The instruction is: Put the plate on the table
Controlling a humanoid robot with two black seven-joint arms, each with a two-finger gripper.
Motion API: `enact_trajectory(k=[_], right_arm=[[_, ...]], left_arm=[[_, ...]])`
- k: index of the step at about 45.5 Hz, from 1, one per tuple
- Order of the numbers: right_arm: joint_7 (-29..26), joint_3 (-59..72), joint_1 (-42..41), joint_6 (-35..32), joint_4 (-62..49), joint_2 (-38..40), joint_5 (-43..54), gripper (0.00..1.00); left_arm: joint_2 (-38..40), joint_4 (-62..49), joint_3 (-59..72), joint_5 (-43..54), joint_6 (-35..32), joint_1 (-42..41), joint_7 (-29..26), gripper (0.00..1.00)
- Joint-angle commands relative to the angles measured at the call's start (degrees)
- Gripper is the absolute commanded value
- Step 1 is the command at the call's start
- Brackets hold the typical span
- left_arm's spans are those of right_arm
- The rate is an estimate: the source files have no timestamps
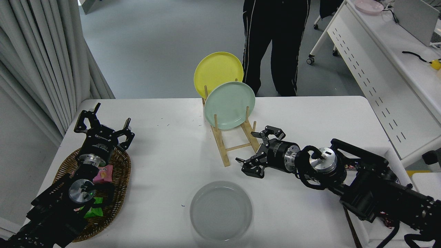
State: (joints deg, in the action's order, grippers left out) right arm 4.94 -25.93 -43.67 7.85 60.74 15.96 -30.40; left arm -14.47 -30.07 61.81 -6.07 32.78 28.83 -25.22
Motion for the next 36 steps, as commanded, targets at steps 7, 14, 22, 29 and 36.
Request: enact_trajectory(k=[7, 14, 22, 29, 36], right_arm=[[16.6, -15.5, 8.4, -1.4, -1.0, -2.6, 22.8, 1.00], [19.0, -21.6, 10.3, -1.4, -4.9, -4.3, 32.2, 1.00], [20.8, -25.1, 11.2, -1.5, -9.0, -6.0, 34.4, 1.00], [21.4, -25.2, 11.7, -1.5, -10.5, -5.9, 36.0, 1.00], [22.2, -26.1, 12.2, -1.4, -12.6, -5.9, 39.6, 1.00]], left_arm=[[0.0, 0.0, 0.0, 0.0, 0.0, 0.0, 0.0, 1.00], [0.0, 0.0, 0.0, 0.0, 0.0, 0.0, 0.0, 1.00], [0.0, 0.0, 0.0, 0.0, 0.0, 0.0, 0.0, 1.00], [0.0, -0.1, 0.0, 0.0, 0.0, 0.0, 0.0, 1.00], [0.0, 0.0, 0.0, 0.0, 0.0, 0.0, 0.0, 1.00]])
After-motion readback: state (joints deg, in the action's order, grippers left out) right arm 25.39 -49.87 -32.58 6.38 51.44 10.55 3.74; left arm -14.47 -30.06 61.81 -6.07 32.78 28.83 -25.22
